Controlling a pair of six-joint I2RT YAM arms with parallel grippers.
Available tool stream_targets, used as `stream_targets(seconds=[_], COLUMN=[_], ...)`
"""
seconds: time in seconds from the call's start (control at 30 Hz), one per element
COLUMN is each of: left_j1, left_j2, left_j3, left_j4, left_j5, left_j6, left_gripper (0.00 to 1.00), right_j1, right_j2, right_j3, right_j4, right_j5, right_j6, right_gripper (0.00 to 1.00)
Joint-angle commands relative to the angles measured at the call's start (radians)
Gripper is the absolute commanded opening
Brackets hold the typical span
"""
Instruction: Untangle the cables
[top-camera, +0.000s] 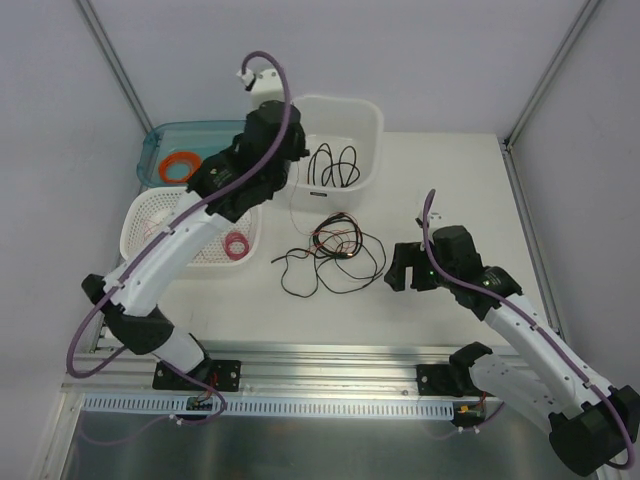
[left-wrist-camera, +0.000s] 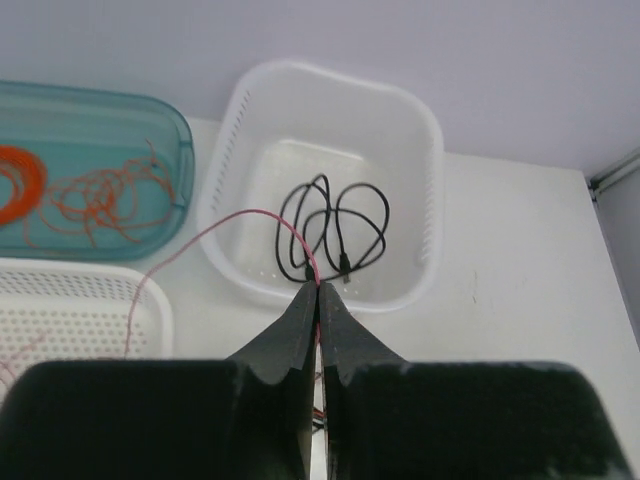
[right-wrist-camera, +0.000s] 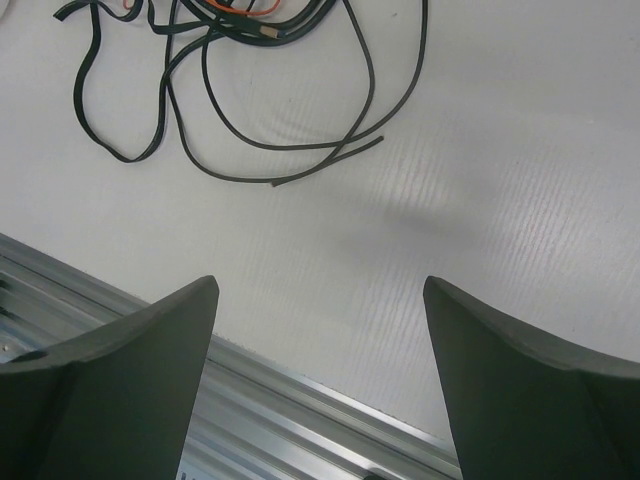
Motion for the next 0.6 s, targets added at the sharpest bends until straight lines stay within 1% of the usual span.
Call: stream_targets(seconds=[0.0, 0.07, 0.13, 0.17, 0.2, 0.23, 0.27, 0.33, 0.37, 0.4, 0.47, 0.5, 0.57], left_j1=[0.064, 0.126, 0.182, 0.255, 0.287, 0.323, 0.375, 0.426, 0.477, 0.503, 0.555, 0.601, 0.649], left_j2=[-0.139, -0.167, -0.207, -0.219, -0.233, -0.233, -0.232, -0.219, -0.215, -0.209, -0.206, -0.204, -0.205], left_j3=[0.069, 0.078, 0.074, 0.071, 0.072, 0.081, 0.09, 0.121, 0.127, 0.13, 0.123, 0.112, 0.057], left_j4=[0.005, 0.006, 0.005, 0.005, 0.006, 0.006, 0.005, 0.006, 0.006, 0.008, 0.006, 0.006, 0.006], left_j5=[-0.026, -0.014, 0.055, 0.081, 0.107, 0.109, 0.108, 0.103, 0.106, 0.111, 0.109, 0.111, 0.121], left_j6=[0.147, 0.183, 0.192, 0.198, 0.209, 0.226, 0.273, 0.328, 0.368, 0.387, 0.426, 0.434, 0.431], left_gripper=[0.0, 0.0, 0.0, 0.0, 0.0, 0.0, 0.0, 0.0, 0.0, 0.0, 0.0, 0.0, 0.0], right_j1=[0.005, 0.005, 0.005, 0.007, 0.007, 0.005, 0.007, 0.007, 0.01, 0.01, 0.011, 0.01, 0.011], right_j2=[0.01, 0.016, 0.022, 0.025, 0.031, 0.032, 0.035, 0.041, 0.044, 0.045, 0.048, 0.048, 0.055], right_j3=[-0.002, 0.0, 0.003, 0.004, 0.004, 0.004, 0.006, 0.007, 0.007, 0.006, 0.006, 0.004, 0.003], right_j4=[0.046, 0.05, 0.053, 0.051, 0.053, 0.054, 0.054, 0.054, 0.054, 0.053, 0.051, 0.053, 0.053], right_j5=[-0.013, -0.014, -0.016, -0.018, -0.019, -0.021, -0.025, -0.027, -0.027, -0.025, -0.025, -0.025, -0.025], right_j6=[0.025, 0.026, 0.026, 0.025, 0.025, 0.025, 0.025, 0.022, 0.022, 0.02, 0.019, 0.019, 0.02], right_gripper=[0.88, 0.88, 0.88, 0.88, 0.88, 0.88, 0.88, 0.88, 0.88, 0.88, 0.88, 0.88, 0.88])
